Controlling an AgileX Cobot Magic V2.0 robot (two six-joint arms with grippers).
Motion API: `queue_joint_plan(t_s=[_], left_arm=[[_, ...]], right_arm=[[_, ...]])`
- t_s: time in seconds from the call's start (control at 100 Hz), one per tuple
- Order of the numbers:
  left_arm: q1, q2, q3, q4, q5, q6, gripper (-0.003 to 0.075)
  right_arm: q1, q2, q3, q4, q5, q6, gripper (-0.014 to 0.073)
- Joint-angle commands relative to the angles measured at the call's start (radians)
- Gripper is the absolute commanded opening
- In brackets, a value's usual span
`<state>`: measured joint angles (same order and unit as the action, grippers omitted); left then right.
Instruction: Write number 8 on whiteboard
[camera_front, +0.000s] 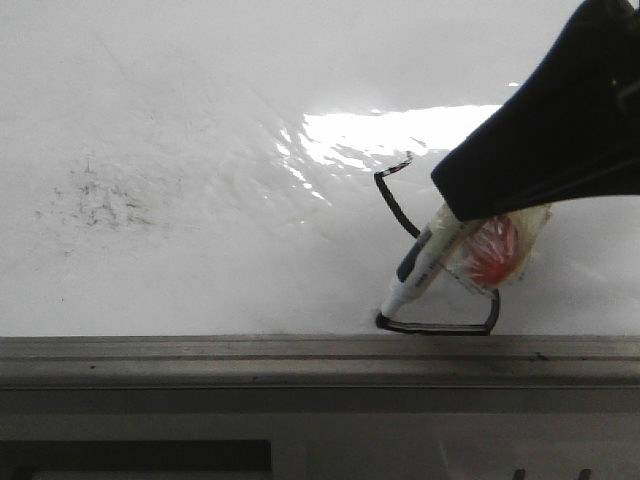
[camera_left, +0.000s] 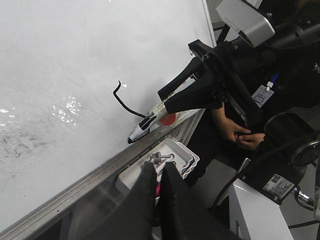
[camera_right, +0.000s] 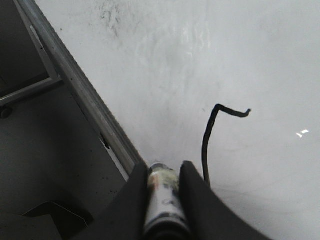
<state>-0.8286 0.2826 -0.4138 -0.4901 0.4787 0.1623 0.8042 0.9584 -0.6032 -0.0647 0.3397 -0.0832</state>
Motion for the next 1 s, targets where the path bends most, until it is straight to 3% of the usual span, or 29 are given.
queue_joint_plan(t_s=[0.0, 0.99], left_arm=[[-0.005, 0.012, -0.025, -0.024, -0.072, -0.006, -0.0020], [-0.005, 0.012, -0.025, -0.024, -0.072, -0.006, -0.0020]], right_arm=[[-0.051, -0.002, -0.028, -0.137, -0.022, -0.029, -0.0043], [-0.160, -0.075, -0.031, -0.185, -0.088, -0.023, -0.0043]])
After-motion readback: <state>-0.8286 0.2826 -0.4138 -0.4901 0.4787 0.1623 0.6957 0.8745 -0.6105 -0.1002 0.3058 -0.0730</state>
